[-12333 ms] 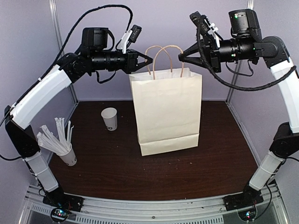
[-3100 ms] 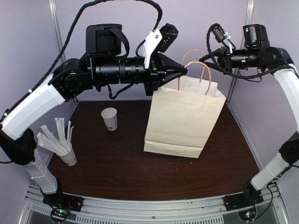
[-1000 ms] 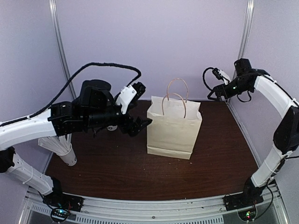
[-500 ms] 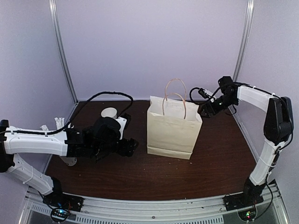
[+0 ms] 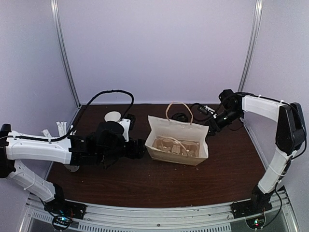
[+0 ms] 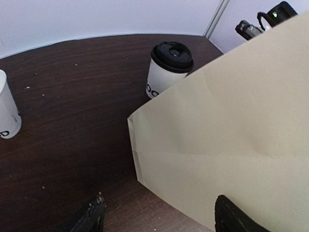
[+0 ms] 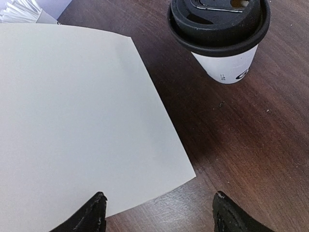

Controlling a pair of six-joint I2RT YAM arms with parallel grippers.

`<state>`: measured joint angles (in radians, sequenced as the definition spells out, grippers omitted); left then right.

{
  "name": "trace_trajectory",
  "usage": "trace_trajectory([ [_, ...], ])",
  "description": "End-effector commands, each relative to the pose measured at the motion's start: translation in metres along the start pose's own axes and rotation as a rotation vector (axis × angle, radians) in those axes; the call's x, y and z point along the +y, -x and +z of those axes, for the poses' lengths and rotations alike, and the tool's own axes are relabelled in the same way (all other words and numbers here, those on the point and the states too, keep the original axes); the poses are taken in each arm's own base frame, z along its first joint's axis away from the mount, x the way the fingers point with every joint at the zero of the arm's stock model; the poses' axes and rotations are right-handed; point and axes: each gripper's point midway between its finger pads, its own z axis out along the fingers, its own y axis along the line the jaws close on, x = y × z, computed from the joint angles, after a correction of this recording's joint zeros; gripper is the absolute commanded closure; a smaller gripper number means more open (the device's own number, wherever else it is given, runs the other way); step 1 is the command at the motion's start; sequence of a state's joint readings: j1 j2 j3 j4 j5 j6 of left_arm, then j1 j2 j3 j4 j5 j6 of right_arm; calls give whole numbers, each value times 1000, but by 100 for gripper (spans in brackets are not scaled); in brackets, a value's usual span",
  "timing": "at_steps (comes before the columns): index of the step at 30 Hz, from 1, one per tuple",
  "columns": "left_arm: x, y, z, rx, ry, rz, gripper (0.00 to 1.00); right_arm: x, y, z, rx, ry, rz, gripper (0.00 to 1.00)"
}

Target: Pack the takeout coffee

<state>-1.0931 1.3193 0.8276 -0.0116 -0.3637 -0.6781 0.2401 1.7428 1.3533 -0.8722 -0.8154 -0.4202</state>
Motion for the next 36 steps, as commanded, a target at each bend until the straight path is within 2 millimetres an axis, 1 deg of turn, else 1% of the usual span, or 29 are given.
trace_trajectory([
  [1,-46,14,14,-31,-155,-66,21,12,0,-8,-10,27,3,25],
  [3,-54,18,22,-41,-167,-64,21,8,1,-5,-6,25,13,25],
  [5,-58,27,29,-77,-161,-58,21,4,3,-1,-5,29,26,25],
  [8,-65,49,38,-153,-146,-31,20,-1,4,3,-3,29,40,25],
  [10,-69,63,45,-190,-128,-7,19,-7,6,3,-4,23,46,25],
  [12,-74,75,54,-212,-133,7,19,-16,13,-1,-15,8,67,24],
  [15,-79,84,73,-204,-156,6,19,-29,22,-4,-31,-11,114,24],
  [18,-82,85,95,-185,-165,10,18,-41,29,-6,-51,-27,143,25],
  [21,-85,92,116,-171,-192,-10,19,-53,36,-7,-68,-52,171,24],
  [23,-86,96,125,-179,-183,-8,19,-63,40,-9,-81,-64,195,24],
  [25,-85,102,130,-190,-171,0,19,-71,43,-13,-99,-66,217,23],
  [27,-82,105,131,-194,-145,4,19,-78,43,-16,-107,-73,237,24],
  [29,-71,107,130,-198,-96,10,19,-81,40,-18,-105,-74,246,23],
  [30,-62,110,126,-210,-61,7,18,-82,37,-19,-105,-70,255,23],
  [31,-52,108,122,-217,-25,8,18,-84,35,-20,-108,-63,264,23],
  [33,-36,111,107,-249,28,14,18,-89,28,-23,-109,-58,285,23],
  [34,-30,112,98,-263,41,20,17,-95,23,-26,-112,-64,297,23],
  [35,-27,111,88,-274,39,29,18,-100,19,-29,-114,-71,310,22],
  [36,-29,111,80,-285,11,47,18,-105,15,-32,-115,-74,320,22],
])
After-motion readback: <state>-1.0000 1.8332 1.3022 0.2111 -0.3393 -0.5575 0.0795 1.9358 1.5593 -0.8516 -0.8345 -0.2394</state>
